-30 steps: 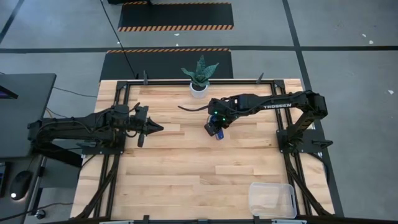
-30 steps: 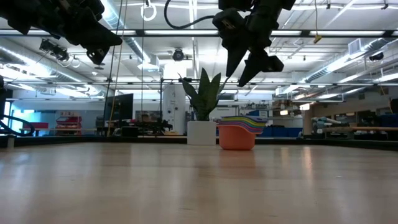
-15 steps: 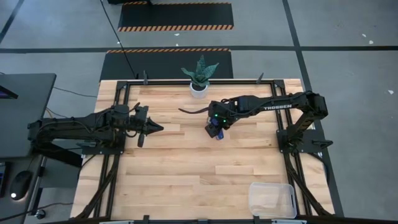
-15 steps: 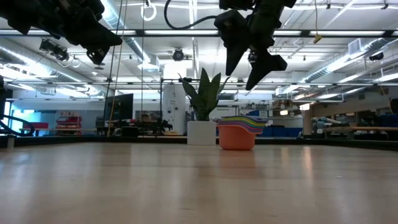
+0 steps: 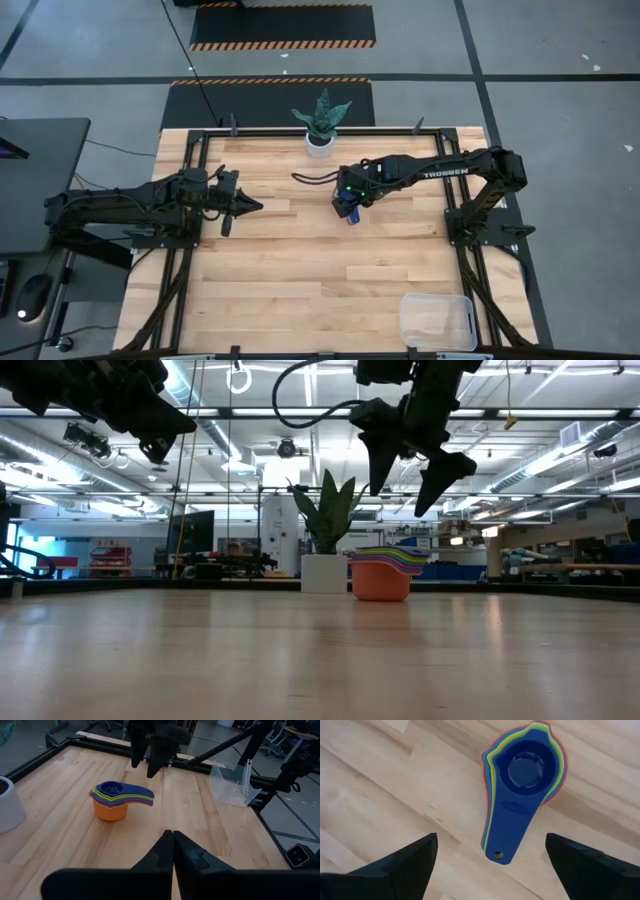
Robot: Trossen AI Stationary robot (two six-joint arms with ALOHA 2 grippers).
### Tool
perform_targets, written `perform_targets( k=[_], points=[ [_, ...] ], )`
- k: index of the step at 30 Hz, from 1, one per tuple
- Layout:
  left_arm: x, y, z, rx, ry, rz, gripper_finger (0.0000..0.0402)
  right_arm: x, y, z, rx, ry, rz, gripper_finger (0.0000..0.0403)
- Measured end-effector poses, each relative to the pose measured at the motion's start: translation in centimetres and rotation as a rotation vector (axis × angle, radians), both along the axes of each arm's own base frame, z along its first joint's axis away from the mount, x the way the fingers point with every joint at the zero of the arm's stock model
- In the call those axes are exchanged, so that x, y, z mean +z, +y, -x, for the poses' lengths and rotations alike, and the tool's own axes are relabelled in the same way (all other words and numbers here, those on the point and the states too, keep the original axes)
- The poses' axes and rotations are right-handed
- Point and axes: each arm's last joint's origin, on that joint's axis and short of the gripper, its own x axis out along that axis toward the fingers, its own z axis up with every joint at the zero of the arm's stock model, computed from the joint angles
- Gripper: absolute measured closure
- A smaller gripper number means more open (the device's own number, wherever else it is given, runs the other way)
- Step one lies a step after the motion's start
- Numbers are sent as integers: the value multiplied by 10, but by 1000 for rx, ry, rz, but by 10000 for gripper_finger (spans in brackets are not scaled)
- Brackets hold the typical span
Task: Nest measuring cups in basket
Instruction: Put the nested measuring cups into the transparent bin
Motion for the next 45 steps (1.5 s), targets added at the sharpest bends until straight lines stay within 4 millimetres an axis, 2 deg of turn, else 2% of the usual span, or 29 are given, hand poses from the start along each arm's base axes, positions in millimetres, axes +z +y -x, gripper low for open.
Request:
perform_targets(
  k=[8, 18, 23, 29, 39, 45],
  points=[
    [0, 0, 0, 0, -1, 0, 388, -30, 1, -11, -30, 47, -60, 24],
    [1, 0, 0, -1, -13, -1, 388, -53, 0, -21, -70, 94, -67, 24],
    [2, 0, -1, 0, -20, -3, 388, -60, -2, -24, -79, 108, -64, 24],
    [2, 0, -1, 0, -25, -3, 388, -67, -7, -29, -62, 110, 22, 24],
    [3, 0, -1, 0, -29, -4, 388, -80, -15, -31, -86, 143, 12, 24],
    [3, 0, -1, 0, -29, -4, 388, -80, -20, -31, -94, 138, 27, 24]
  ],
)
